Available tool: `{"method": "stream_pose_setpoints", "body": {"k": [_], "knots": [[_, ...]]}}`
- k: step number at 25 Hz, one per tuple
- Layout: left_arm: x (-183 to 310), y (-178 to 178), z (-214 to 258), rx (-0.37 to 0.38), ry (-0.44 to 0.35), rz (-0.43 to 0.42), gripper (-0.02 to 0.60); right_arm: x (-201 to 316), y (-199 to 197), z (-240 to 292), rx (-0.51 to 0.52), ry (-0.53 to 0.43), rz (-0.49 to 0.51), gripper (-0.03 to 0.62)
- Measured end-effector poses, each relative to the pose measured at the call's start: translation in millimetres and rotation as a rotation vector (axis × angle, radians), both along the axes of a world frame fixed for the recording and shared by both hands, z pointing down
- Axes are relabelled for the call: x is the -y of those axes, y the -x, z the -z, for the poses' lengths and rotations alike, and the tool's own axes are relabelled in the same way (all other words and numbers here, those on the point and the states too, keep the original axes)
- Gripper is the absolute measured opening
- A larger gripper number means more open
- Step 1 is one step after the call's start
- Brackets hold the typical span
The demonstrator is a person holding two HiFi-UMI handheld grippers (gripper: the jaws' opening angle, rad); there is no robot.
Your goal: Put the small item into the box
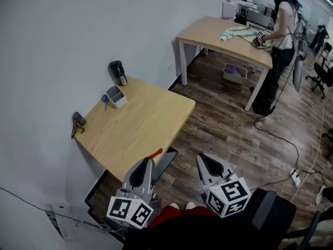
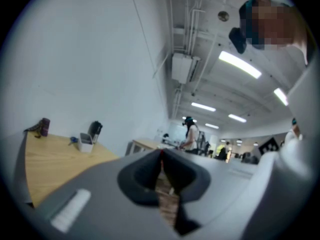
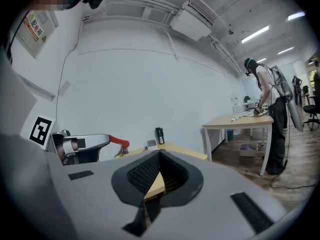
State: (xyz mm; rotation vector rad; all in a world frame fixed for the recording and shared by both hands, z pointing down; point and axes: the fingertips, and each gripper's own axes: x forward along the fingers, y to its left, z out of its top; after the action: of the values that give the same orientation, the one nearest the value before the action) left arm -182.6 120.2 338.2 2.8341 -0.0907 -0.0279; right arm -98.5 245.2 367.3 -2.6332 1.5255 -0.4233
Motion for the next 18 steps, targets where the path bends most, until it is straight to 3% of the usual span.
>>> {"method": "stream_pose_setpoints", "body": {"k": [8,18], "knots": [[-27.5,-27.7,3.1,-0.01,-0.024,-0.032,0.015,-44.2,-24.5,-3.1,0.005,-0.018,-0.08,0.008],[-41.1,-62.3,10.1,-0.007,-0.04,-0.063,0.015,-63.3,-46.9,-6.2,0.024,-0.022,-0.121,0.008]]}}
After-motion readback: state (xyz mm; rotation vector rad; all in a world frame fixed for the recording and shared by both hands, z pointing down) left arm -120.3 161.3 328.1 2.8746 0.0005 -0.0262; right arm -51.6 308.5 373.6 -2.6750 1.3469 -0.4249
